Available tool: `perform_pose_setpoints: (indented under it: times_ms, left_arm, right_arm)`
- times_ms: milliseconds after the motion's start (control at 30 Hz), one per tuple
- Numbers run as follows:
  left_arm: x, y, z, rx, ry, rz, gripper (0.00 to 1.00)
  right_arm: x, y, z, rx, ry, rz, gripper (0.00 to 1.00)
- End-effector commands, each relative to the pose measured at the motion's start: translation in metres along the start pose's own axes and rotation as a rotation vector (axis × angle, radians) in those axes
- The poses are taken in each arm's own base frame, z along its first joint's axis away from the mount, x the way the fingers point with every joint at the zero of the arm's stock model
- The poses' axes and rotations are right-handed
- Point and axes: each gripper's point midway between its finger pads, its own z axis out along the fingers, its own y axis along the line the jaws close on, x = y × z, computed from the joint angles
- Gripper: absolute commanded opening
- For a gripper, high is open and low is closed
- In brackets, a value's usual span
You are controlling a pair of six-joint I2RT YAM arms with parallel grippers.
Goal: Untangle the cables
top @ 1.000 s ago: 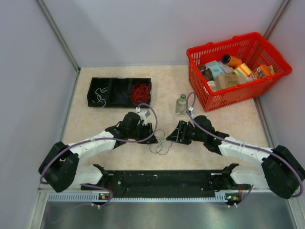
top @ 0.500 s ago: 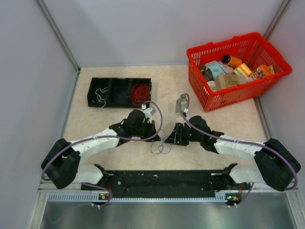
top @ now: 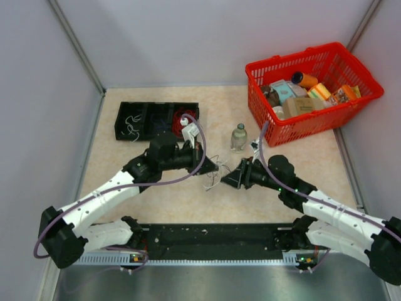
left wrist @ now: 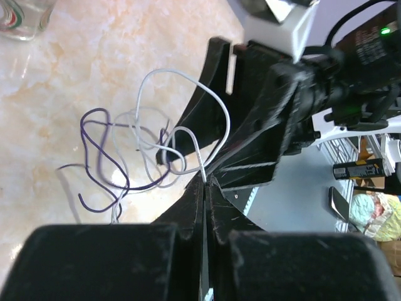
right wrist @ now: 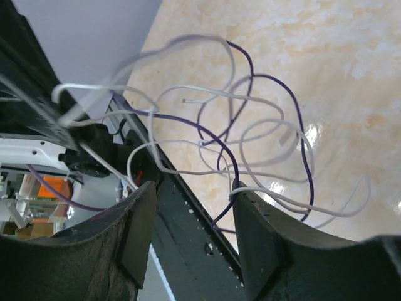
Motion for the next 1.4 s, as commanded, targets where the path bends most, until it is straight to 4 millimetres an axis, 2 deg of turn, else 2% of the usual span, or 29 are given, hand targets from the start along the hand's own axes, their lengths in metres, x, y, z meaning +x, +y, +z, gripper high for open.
perform_pose_setpoints:
  times_ms: [0,167,367,400,433,467,500,600,733,800,867,933,1000,1067,1133,1233,1300,1367]
  left_arm:
    - [-0.014,-0.025,-0.011,0.058,-0.012,0.028,0.00]
    - [-0.015,-0.048,-0.018,0.154,0.009,0.038,0.00]
    - [-0.009,-0.059,-0.023,0.194,0.029,0.040,0.00]
    - [-0.010,-0.062,-0.025,0.203,0.026,0.045,0.00]
    - [-0.013,-0.065,-0.028,0.203,0.014,0.057,0.00]
    - [-0.019,-0.068,-0.032,0.195,-0.006,0.089,0.00]
    - [-0.027,-0.071,-0.041,0.166,-0.037,0.120,0.00]
    - [-0.065,-0.073,-0.078,0.002,-0.183,0.247,0.00]
    - [-0.125,-0.082,-0.160,-0.221,-0.514,0.379,0.00]
    - [-0.150,-0.090,-0.213,-0.314,-0.704,0.401,0.00]
    - [-0.165,-0.093,-0.258,-0.401,-0.853,0.394,0.00]
    - [-0.172,-0.101,-0.293,-0.438,-0.950,0.390,0.00]
    - [-0.176,-0.104,-0.312,-0.459,-1.012,0.381,0.00]
    - [-0.176,-0.106,-0.317,-0.463,-1.021,0.385,0.00]
    - [-0.178,-0.102,-0.309,-0.484,-0.983,0.385,0.00]
    - [-0.179,-0.084,-0.289,-0.559,-0.905,0.363,0.00]
    - [-0.179,-0.062,-0.269,-0.647,-0.830,0.352,0.00]
    - [-0.181,-0.035,-0.252,-0.766,-0.778,0.336,0.00]
  right_arm:
    - [-0.020,0.010,-0.009,-0.008,-0.099,-0.074,0.52]
    - [-0.030,0.019,-0.008,-0.041,-0.133,-0.089,0.52]
    - [-0.043,0.029,0.003,-0.069,-0.159,-0.096,0.51]
    - [-0.047,0.027,0.003,-0.056,-0.171,-0.096,0.45]
    - [-0.048,0.019,0.003,-0.013,-0.179,-0.087,0.32]
    - [-0.048,0.007,0.003,0.054,-0.182,-0.060,0.06]
    - [-0.049,-0.008,0.000,0.137,-0.202,-0.025,0.00]
    - [-0.036,-0.057,-0.015,0.360,-0.230,0.075,0.00]
    - [-0.009,-0.113,-0.045,0.552,-0.254,0.205,0.00]
    - [-0.003,-0.130,-0.059,0.608,-0.278,0.256,0.00]
    - [-0.002,-0.141,-0.074,0.664,-0.310,0.277,0.00]
    - [-0.006,-0.153,-0.092,0.750,-0.356,0.289,0.00]
    - [-0.011,-0.160,-0.108,0.815,-0.395,0.297,0.00]
    - [-0.019,-0.158,-0.112,0.809,-0.415,0.280,0.00]
    - [-0.025,-0.155,-0.114,0.811,-0.421,0.255,0.00]
    - [-0.028,-0.154,-0.114,0.830,-0.390,0.220,0.00]
    - [-0.027,-0.150,-0.105,0.793,-0.350,0.180,0.00]
    - [-0.029,-0.138,-0.092,0.701,-0.317,0.144,0.00]
